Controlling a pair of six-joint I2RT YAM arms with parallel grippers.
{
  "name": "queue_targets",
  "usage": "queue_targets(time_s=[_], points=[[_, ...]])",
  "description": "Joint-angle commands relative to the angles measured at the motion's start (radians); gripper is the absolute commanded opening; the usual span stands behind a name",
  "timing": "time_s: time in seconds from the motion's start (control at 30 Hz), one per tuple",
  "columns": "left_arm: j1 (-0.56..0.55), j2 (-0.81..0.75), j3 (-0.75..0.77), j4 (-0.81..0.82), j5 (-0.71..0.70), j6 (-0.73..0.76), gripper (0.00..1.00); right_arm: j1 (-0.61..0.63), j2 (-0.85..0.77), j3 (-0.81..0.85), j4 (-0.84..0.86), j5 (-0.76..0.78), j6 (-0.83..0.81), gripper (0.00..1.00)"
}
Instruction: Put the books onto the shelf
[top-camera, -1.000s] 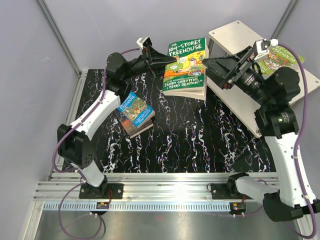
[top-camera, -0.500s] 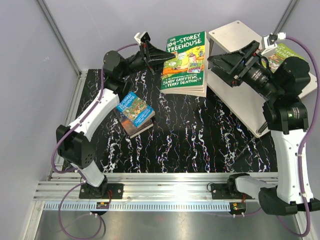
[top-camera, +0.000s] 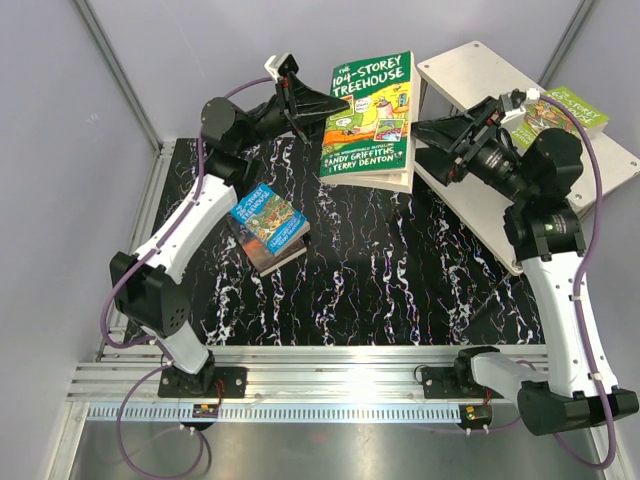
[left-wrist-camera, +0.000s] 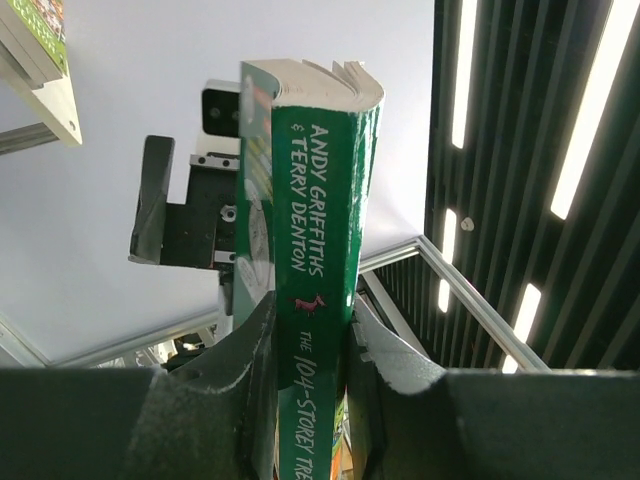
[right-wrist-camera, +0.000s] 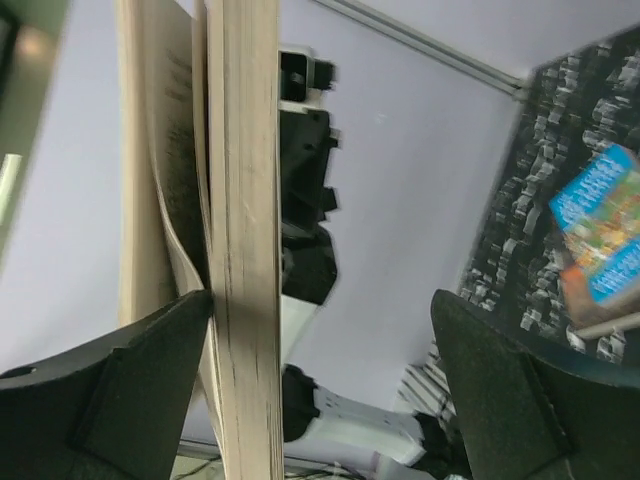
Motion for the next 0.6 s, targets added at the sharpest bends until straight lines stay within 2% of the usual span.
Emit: queue_targets(time_s=[0.0,0.07,0.1,0.13,0.17,0.27,0.33,0.43,0.47,0.57], points=[[-0.01,-0.072,0.006,0.085,-0.018,-0.06,0.0,-0.02,-0.021,-0.106,0.452,-0.056,0.24,1.0],[-0.011,-0.083,-0.028,0.095,-0.021,-0.062,0.0,-0.034,-0.015,-0.176,0.621,-0.05,0.445,1.0],[-0.011,-0.086,-0.037,0.102,-0.022,-0.062,0.0,-0.037,-0.01,-0.247,0.789,-0.032,0.514,1.0],[-0.01,-0.089,-0.046,0.105,-0.024,-0.062,0.0,-0.04,-0.004,-0.279,0.872,-0.018,0.647,1.0],[-0.01,-0.091,-0.062,0.107,-0.024,-0.059,0.0,-0.043,0.014,-0.308,1.017,0.009,0.706,1.0],[-0.01,-0.1,-0.092,0.105,-0.022,-0.048,0.0,-0.046,0.052,-0.346,1.152,0.027,0.842,1.0],[-0.01,-0.106,-0.102,0.087,-0.016,-0.03,0.0,-0.046,0.065,-0.306,1.126,-0.007,0.818,1.0],[-0.013,-0.117,-0.083,-0.063,0.011,0.08,0.0,-0.046,0.068,-0.208,0.975,-0.079,0.704,1.0],[-0.017,-0.117,-0.076,-0.159,0.027,0.152,0.0,-0.046,0.065,-0.194,0.935,-0.094,0.687,1.0],[-0.025,-0.124,-0.066,-0.296,0.039,0.257,0.0,-0.046,0.065,-0.16,0.912,-0.12,0.672,1.0]])
